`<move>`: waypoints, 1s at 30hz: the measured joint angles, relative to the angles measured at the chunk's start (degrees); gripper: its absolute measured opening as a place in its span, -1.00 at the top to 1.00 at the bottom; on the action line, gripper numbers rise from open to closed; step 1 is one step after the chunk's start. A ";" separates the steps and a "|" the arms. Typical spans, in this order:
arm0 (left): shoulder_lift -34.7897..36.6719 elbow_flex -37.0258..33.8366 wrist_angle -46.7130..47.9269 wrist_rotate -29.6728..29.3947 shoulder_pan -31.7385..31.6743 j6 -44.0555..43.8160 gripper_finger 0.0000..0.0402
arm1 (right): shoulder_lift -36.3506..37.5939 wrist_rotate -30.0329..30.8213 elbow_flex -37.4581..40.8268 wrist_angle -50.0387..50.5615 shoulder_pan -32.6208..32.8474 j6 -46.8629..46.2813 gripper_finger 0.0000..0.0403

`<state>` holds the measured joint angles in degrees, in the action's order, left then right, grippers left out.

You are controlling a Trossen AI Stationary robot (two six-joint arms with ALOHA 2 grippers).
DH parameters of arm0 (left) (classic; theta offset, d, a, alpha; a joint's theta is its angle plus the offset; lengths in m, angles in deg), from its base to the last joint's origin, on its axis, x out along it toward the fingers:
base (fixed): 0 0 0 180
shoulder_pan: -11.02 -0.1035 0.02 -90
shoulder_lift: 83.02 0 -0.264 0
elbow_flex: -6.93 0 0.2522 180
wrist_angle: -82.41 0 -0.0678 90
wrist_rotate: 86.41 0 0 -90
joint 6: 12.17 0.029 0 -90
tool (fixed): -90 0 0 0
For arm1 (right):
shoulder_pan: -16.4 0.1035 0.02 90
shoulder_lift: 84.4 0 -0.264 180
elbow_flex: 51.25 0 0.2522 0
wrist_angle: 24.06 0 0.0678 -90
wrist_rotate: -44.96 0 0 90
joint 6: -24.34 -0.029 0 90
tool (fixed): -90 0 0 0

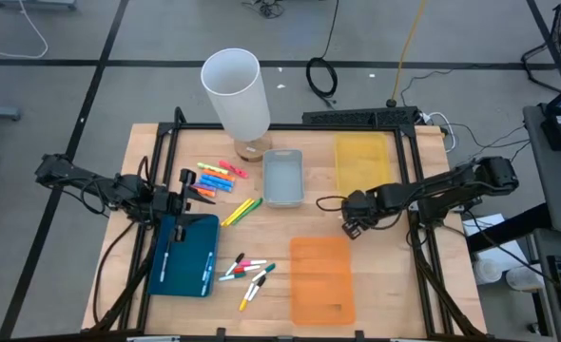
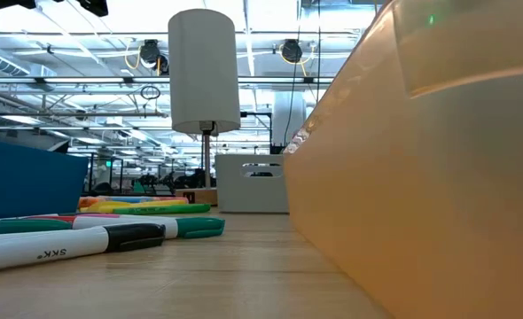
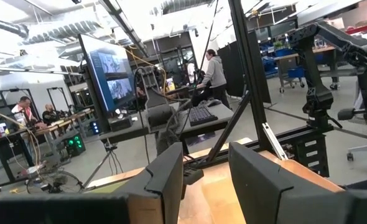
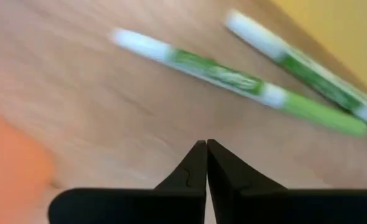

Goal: Pick & Place Markers
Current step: Put the right green marker pen into the blue bin

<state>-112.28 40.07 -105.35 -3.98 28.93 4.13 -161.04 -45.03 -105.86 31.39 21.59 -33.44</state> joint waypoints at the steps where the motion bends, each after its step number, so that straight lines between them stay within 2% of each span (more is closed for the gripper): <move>1: 0.02 0.00 0.00 -0.02 0.00 -0.01 0.32 | 0.81 0.17 -0.26 -0.20 0.49 0.00 1.00; 4: 0.00 0.00 0.15 -0.02 0.00 -0.02 0.32 | 3.92 2.78 -0.63 -0.56 2.53 0.49 1.00; 9: 0.02 0.00 0.31 -0.02 0.00 -0.04 0.32 | 10.19 10.87 -0.83 -5.66 7.02 12.05 1.00; 13: 0.00 0.00 0.33 -0.02 0.00 -0.17 0.32 | 12.97 19.37 -0.79 -6.48 9.34 16.76 0.98; 15: 0.02 0.00 0.33 -0.02 0.00 -0.21 0.32 | 13.07 21.34 -0.79 -6.00 9.56 19.44 0.91; 21: 0.02 0.00 0.33 -0.02 0.00 -0.26 0.32 | 9.44 20.49 1.93 -7.00 9.55 26.34 0.52; 24: 0.02 0.00 0.35 -0.02 0.00 -0.26 0.32 | 6.32 16.98 3.34 -7.53 9.55 31.26 0.34; 30: 0.00 0.00 0.35 -0.02 0.01 -0.04 0.32 | 2.23 16.33 3.53 -7.54 8.44 34.92 0.28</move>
<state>-112.28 40.07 -105.00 -4.00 28.94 4.09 -158.81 -28.69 -102.33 23.85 30.04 1.48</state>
